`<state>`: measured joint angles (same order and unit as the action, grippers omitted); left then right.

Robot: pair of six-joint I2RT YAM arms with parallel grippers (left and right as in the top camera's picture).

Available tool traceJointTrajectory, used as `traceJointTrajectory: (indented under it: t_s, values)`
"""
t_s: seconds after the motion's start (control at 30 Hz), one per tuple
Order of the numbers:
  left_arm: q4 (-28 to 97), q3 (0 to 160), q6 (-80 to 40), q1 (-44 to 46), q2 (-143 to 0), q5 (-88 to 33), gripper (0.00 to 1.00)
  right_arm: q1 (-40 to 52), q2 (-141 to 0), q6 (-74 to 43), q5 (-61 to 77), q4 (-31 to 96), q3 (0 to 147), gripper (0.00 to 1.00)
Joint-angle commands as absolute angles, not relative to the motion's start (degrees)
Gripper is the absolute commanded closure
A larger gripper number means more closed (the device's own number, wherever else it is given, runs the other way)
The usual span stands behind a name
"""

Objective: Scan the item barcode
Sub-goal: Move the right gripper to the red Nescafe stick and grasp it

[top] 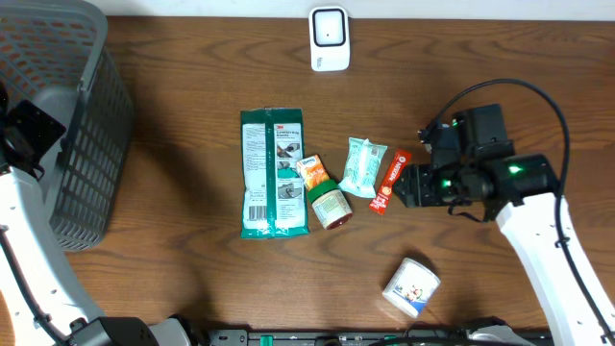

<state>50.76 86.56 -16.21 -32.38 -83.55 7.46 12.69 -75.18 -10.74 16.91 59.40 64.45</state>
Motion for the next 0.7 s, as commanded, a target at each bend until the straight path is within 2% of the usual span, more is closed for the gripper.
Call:
traceJointTrajectory:
  t_s: [0.0, 0.23, 0.4, 0.53, 0.67]
  values:
    - [50.83, 87.33, -15.44, -32.56, -84.01, 7.79, 0.07, 14.52, -75.68, -16.05, 13.65, 57.74, 61.80, 0.36]
    - [50.81, 87.33, -15.46, -32.56, -84.01, 7.79, 0.07, 16.29, -76.05, -22.31, 10.52, 46.81, 53.47, 0.37]
    - [50.83, 87.33, -15.46, -32.56, -84.01, 7.79, 0.07, 16.21, -76.25, -26.79, 2.42, 41.34, 51.33, 0.44]
    - [50.83, 87.33, -15.46, -32.56, -84.01, 7.79, 0.07, 15.55, -77.89, -27.38, 2.42, 42.48, 54.11, 0.45]
    - [50.83, 87.33, -15.44, -32.56, -84.01, 7.79, 0.07, 14.66, -81.54, -26.50, 2.39, 49.34, 62.54, 0.46]
